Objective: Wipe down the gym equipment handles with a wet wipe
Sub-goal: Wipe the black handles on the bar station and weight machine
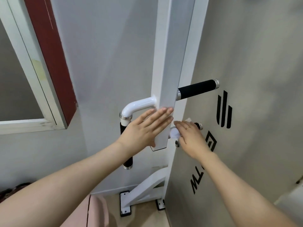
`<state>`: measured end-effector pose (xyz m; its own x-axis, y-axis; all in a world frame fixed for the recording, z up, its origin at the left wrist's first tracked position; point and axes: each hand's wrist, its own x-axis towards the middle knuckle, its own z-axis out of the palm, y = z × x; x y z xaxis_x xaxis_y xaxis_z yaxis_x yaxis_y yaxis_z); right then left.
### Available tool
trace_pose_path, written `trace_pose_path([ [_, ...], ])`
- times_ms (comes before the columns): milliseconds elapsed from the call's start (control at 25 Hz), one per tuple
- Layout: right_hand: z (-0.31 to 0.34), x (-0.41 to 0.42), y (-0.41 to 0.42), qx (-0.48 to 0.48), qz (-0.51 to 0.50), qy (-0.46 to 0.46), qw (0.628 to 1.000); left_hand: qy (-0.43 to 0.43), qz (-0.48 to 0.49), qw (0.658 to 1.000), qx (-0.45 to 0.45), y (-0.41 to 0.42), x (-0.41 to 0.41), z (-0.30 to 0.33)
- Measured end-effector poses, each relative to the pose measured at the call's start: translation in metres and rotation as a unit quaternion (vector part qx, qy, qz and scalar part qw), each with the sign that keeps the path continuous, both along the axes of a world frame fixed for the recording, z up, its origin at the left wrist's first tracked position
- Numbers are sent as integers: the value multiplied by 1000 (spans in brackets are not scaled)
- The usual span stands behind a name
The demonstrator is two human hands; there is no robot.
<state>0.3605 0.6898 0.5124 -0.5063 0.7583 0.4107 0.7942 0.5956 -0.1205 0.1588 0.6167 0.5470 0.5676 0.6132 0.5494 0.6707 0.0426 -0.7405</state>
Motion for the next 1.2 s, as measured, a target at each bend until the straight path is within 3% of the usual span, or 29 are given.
trace_pose_path([
  [120,-16,-17,12,45,95,-2,994,-49,15,998,19,7,-6,-5],
  [280,-12,-15,34,10,-50,77,996,-128,-1,992,13,16,-10,-7],
  [440,-20,-34,19,63,122,39,990,-152,-33,987,32,24,-16,-4],
  [520,-9,-25,20,9,83,155,984,-147,-45,987,44,26,-19,-5],
  [600,-1,-17,26,-7,-3,306,952,-149,-59,986,47,28,-20,-7],
  [640,3,-21,25,-8,-10,327,945,-151,-67,985,47,29,-19,-7],
  [800,-7,-44,22,4,77,253,964,-126,-88,987,53,30,-22,-1],
  [960,-21,-22,41,68,-34,215,974,-86,-102,989,72,31,-29,5],
  [1120,-39,-34,21,132,57,-7,990,-69,-87,990,89,34,-31,2],
  [1200,-39,-29,20,109,10,23,994,-66,-86,990,93,35,-32,2],
])
